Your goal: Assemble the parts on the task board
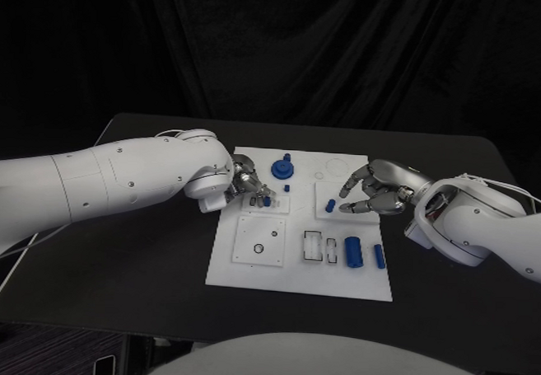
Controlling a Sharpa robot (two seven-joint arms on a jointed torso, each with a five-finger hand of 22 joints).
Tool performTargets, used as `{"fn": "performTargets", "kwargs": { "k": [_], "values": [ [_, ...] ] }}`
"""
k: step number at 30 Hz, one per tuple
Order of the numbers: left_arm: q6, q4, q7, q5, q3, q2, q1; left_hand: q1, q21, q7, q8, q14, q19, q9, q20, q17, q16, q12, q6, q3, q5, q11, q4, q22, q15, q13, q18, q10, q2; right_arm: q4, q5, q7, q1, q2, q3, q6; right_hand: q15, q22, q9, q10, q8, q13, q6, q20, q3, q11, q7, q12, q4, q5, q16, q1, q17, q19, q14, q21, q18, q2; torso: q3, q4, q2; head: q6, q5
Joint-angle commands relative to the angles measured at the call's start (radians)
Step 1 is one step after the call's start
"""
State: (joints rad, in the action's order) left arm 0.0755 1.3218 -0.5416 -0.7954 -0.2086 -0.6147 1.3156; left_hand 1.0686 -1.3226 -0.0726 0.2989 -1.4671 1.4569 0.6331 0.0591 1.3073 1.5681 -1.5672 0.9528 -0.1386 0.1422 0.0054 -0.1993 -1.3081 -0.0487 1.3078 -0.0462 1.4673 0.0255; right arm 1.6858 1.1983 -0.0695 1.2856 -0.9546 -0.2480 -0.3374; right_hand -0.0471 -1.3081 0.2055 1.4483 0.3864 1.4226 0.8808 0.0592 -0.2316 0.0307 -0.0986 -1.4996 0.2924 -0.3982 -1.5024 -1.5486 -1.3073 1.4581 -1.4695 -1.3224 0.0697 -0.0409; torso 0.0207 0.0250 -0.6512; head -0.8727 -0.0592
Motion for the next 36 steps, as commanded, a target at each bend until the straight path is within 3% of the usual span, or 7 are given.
{"fn": "performTargets", "kwargs": {
  "k": [1,4,11,21,24,27,36],
  "values": [
    [-0.069,0.032,0.042,-0.002,-0.002,-0.022,-0.005,-0.06,-0.016,0.007,0.035,-0.104,0.01,0.039,-0.005,0.263,0.003,-0.004,0.002,0.06,-0.078,-0.011,-0.051,-0.194,-0.011,0.263,-0.006,0.104,-0.019,-0.001,0.007,-0.018,-0.001,-0.002,0.0,0.009,-0.007,-0.16,-0.001,0.012,-0.005,-0.053,0.007,-0.003,-0.005,-0.016,0.003,0.004,-0.001,0.002,0.005,0.001,-0.13,-0.003,-0.072,0.007,-0.006,-0.012,0.0001,0.0007,0.001,0.0,0.002],
    [-0.122,0.061,0.073,-0.035,-0.002,-0.045,-0.005,-0.124,-0.037,0.01,0.062,-0.104,0.021,0.068,-0.009,0.263,0.003,-0.004,-0.005,0.125,-0.09,-0.015,-0.091,-0.2,-0.015,0.263,-0.001,0.104,-0.034,-0.003,0.007,-0.019,-0.001,-0.002,0.0,0.009,-0.006,-0.159,-0.002,0.012,-0.005,-0.054,0.006,-0.003,-0.006,-0.016,0.003,0.004,-0.001,0.003,0.006,0.003,-0.129,-0.003,-0.072,0.007,-0.006,-0.013,0.0002,0.0002,0.001,0.0,0.003],
    [-0.254,0.142,0.144,-0.129,-0.002,-0.109,0.011,-0.146,-0.077,0.021,0.163,-0.104,0.041,0.185,-0.018,0.263,0.003,-0.004,-0.047,0.237,-0.076,-0.024,-0.091,-0.212,-0.022,0.263,0.007,0.104,0.03,-0.009,0.007,-0.02,-0.001,-0.002,0.0,0.007,-0.006,-0.159,-0.002,0.011,-0.006,-0.055,0.006,-0.003,-0.007,-0.016,0.003,0.005,-0.001,0.004,0.007,0.004,-0.128,-0.004,-0.072,0.01,-0.005,-0.012,-0.0002,0.0003,0.002,0.0,0.005],
    [-0.274,0.184,0.214,-0.153,-0.002,-0.162,0.071,-0.034,-0.12,0.028,0.225,-0.104,0.058,0.264,-0.023,0.263,0.003,-0.004,-0.087,0.259,0.127,-0.031,-0.087,-0.224,-0.027,0.263,0.017,0.104,0.09,-0.022,0.007,-0.022,-0.001,0.003,0.0,0.008,-0.006,-0.159,-0.004,0.011,-0.007,-0.055,0.006,-0.003,-0.01,-0.016,0.002,0.005,0.0,0.004,0.007,0.009,-0.128,-0.004,-0.072,0.01,-0.005,-0.014,-0.0025,-0.0003,0.004,0.0,0.005],
    [-0.201,0.174,0.224,-0.155,-0.002,-0.167,0.092,0.047,-0.129,0.031,0.23,-0.104,0.06,0.274,-0.024,0.263,0.003,-0.004,-0.101,0.237,0.223,-0.033,-0.067,-0.227,-0.028,0.263,0.018,0.104,0.1,-0.025,0.007,-0.023,-0.001,0.007,0.0,0.008,-0.006,-0.159,-0.004,0.011,-0.007,-0.055,0.006,-0.003,-0.01,-0.016,0.002,0.005,0.0,0.004,0.007,0.009,-0.128,-0.004,-0.072,0.01,-0.005,-0.014,-0.003,0.0005,0.004,0.0,0.007],
    [-0.082,0.159,0.2,-0.156,-0.002,-0.164,0.114,0.117,-0.147,0.031,0.217,-0.104,0.067,0.267,-0.024,0.263,0.003,-0.004,-0.111,0.205,0.238,-0.034,-0.042,-0.232,-0.029,0.263,0.022,0.104,0.104,-0.028,0.007,-0.023,-0.001,0.011,0.0,0.009,-0.006,-0.159,-0.004,0.011,-0.007,-0.055,0.006,-0.003,-0.01,-0.016,0.002,0.005,0.0,0.004,0.007,0.009,-0.128,-0.004,-0.072,0.01,-0.005,-0.014,-0.0029,0.0015,0.004,0.0,0.011],
    [0.328,0.024,0.058,-0.157,-0.002,-0.058,0.167,0.134,-0.179,0.027,0.154,-0.104,0.079,0.215,-0.019,0.263,0.003,-0.004,-0.05,0.18,0.116,-0.03,-0.058,-0.241,-0.023,0.263,0.03,0.104,0.081,-0.03,0.007,-0.016,0.0,0.02,0.0,-0.009,-0.006,-0.16,-0.005,0.013,-0.006,-0.052,0.007,-0.003,-0.012,-0.016,0.003,0.004,-0.001,0.002,0.006,0.012,-0.13,-0.003,-0.072,0.008,-0.006,-0.017,-0.0067,-0.0013,0.005,0.0,0.015]
  ]
}}
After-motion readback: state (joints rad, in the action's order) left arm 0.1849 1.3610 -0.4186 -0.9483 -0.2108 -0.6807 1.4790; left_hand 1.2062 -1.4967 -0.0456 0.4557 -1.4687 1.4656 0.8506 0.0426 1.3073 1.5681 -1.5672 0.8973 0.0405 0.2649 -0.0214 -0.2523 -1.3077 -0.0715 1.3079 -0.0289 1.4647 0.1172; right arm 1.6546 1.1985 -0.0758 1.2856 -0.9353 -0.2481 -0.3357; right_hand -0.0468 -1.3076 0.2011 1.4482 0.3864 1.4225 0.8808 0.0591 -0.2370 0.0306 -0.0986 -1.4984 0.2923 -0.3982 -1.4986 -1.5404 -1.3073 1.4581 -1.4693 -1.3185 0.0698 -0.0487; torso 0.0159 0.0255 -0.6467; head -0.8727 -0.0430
